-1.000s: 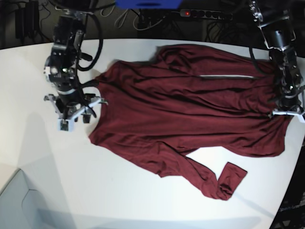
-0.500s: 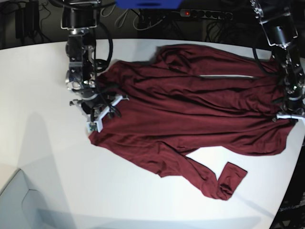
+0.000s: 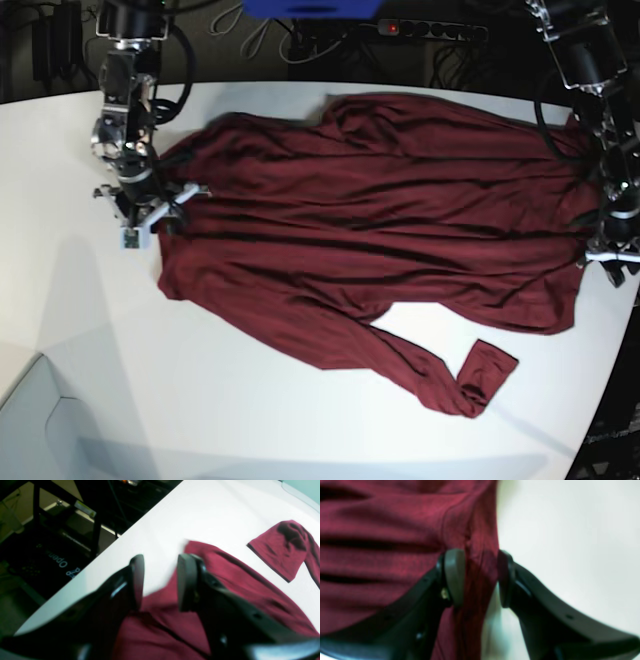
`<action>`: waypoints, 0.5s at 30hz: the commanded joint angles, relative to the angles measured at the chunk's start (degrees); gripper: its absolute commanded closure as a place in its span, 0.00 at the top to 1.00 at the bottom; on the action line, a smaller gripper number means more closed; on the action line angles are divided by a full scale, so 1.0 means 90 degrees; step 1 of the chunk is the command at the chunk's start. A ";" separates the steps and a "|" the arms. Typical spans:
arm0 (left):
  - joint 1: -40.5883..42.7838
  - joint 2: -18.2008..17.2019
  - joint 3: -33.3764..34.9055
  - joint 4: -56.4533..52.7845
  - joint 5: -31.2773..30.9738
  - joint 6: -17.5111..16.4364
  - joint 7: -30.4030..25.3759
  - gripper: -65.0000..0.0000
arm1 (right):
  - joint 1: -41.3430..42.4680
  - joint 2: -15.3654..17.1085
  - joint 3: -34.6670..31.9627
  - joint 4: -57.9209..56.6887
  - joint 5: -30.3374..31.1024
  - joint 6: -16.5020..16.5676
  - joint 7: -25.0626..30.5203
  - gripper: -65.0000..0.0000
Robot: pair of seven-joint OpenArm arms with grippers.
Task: Layout the t-shirt on the table in an organized manner, then fold the t-shirt properly
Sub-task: 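Pull the shirt edges apart with both grippers, flattening the body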
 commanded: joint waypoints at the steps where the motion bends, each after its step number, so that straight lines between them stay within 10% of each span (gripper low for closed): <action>1: -0.0123 -0.0124 -0.0029 0.0119 0.0015 0.0013 -0.0189 0.34 | -0.0075 0.0084 0.0124 -0.0023 -0.0159 -0.0150 -0.0585 0.35; 15: -0.1373 0.0355 0.0303 -0.1229 0.0084 0.0013 -0.0189 0.34 | -0.0681 -0.0287 0.0485 0.2136 -0.0139 -0.0150 -0.0633 0.35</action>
